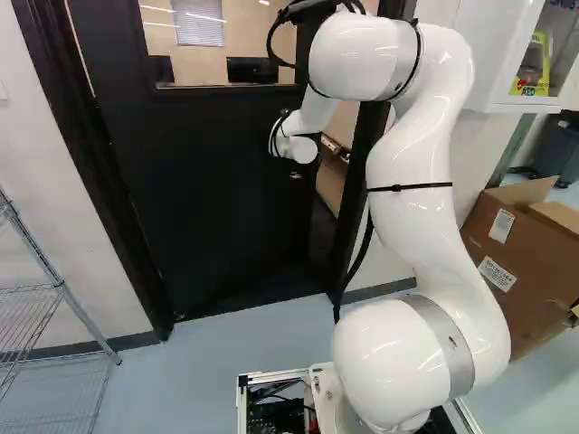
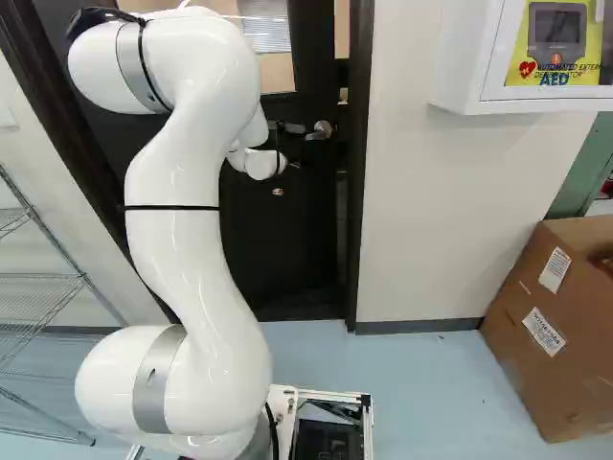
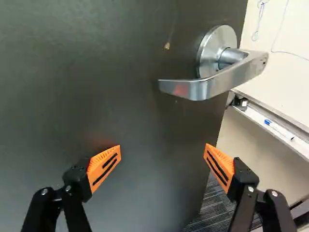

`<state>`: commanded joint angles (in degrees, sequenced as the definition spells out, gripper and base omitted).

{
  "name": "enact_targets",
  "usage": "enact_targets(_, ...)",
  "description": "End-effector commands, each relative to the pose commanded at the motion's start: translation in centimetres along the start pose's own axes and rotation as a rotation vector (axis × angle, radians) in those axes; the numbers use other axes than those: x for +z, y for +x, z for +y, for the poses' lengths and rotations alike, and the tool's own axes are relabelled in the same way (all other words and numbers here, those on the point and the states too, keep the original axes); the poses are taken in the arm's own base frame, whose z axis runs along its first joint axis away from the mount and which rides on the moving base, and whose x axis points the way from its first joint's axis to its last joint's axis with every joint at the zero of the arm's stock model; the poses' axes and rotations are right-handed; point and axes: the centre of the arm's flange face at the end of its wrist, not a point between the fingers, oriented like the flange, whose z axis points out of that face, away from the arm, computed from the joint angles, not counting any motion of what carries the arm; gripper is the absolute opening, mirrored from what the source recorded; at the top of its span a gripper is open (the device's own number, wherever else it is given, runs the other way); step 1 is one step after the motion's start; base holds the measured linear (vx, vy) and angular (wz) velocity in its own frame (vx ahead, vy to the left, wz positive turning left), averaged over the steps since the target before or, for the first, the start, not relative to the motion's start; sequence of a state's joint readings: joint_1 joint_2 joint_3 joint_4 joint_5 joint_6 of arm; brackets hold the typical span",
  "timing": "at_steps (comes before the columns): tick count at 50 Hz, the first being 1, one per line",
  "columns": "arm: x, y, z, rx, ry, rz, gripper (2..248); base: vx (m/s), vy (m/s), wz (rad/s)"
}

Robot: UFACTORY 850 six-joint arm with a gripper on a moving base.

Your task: Open the door and move inside

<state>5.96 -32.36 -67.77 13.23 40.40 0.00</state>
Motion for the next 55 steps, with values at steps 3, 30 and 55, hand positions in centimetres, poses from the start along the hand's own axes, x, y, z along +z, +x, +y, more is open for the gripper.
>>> enact_targets(3,0.0,-0.1,-0.6,-0.018,0.021,-0.002,247,0.000,0.000,0.000)
enact_targets(30,2.8,-0.9,-5.7,-0.171,0.189,-0.013,247,0.000,0.000,0.000)
enact_targets(55,4.1,-1.0,-6.7,-0.175,0.202,-0.001,247,0.000,0.000,0.000)
